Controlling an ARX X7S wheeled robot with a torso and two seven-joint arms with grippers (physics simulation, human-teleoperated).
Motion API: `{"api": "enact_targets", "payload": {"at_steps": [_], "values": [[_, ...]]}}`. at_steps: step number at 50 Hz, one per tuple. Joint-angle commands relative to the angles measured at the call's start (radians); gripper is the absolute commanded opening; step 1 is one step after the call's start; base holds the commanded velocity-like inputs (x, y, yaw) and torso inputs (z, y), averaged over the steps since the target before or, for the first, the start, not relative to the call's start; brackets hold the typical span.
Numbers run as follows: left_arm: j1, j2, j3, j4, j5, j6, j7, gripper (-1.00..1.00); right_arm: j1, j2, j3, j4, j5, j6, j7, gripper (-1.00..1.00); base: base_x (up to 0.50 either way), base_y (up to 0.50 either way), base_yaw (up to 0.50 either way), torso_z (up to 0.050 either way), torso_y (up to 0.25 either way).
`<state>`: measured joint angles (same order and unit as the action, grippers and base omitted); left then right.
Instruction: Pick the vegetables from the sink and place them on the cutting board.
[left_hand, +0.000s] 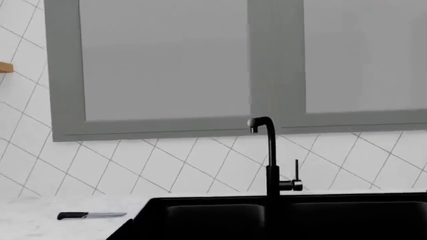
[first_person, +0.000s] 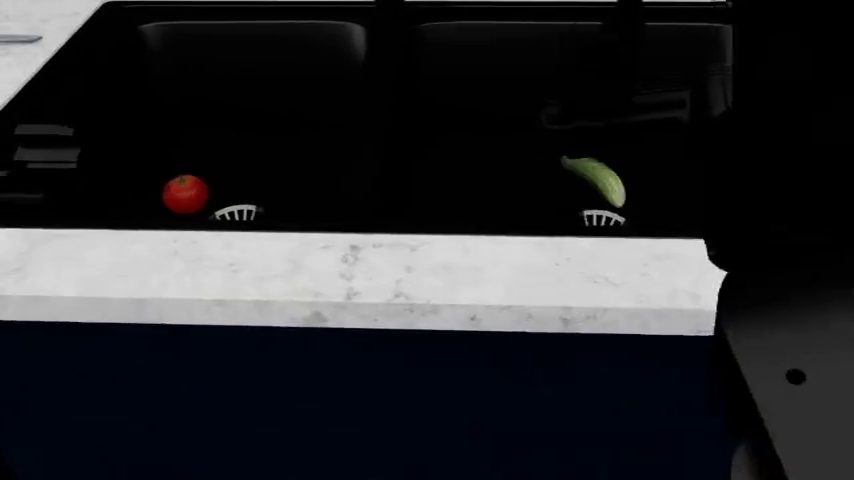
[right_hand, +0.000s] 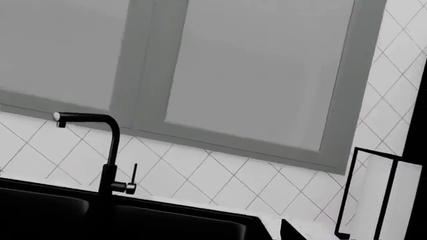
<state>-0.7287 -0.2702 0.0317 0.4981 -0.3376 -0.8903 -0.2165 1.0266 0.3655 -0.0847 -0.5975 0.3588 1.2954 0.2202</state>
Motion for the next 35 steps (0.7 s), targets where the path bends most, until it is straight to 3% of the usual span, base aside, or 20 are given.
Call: {"api": "enact_targets", "payload": {"at_steps": [1,24,35], "values": [[-0.139,-0.034,-0.037,0.008,-0.023,-0.121,-0.017,1.00,0.256,0.047,-0.050,0.043,0.025,0.148,-0.024,1.00,0.50,0.00,0.00,0.000,0.000],[-0.119,-0.064,-0.067,0.001,-0.014,-0.143,-0.045,1.00,0.109,0.064,0.026,0.034,0.032,0.090,-0.019,1.00,0.50,0.00,0.00,0.000,0.000],[-0.115,-0.066,-0.066,-0.014,-0.010,-0.137,-0.052,1.00,0.082,0.073,-0.011,0.043,0.021,0.057,-0.011,1.00,0.50,0.00,0.00,0.000,0.001]]}}
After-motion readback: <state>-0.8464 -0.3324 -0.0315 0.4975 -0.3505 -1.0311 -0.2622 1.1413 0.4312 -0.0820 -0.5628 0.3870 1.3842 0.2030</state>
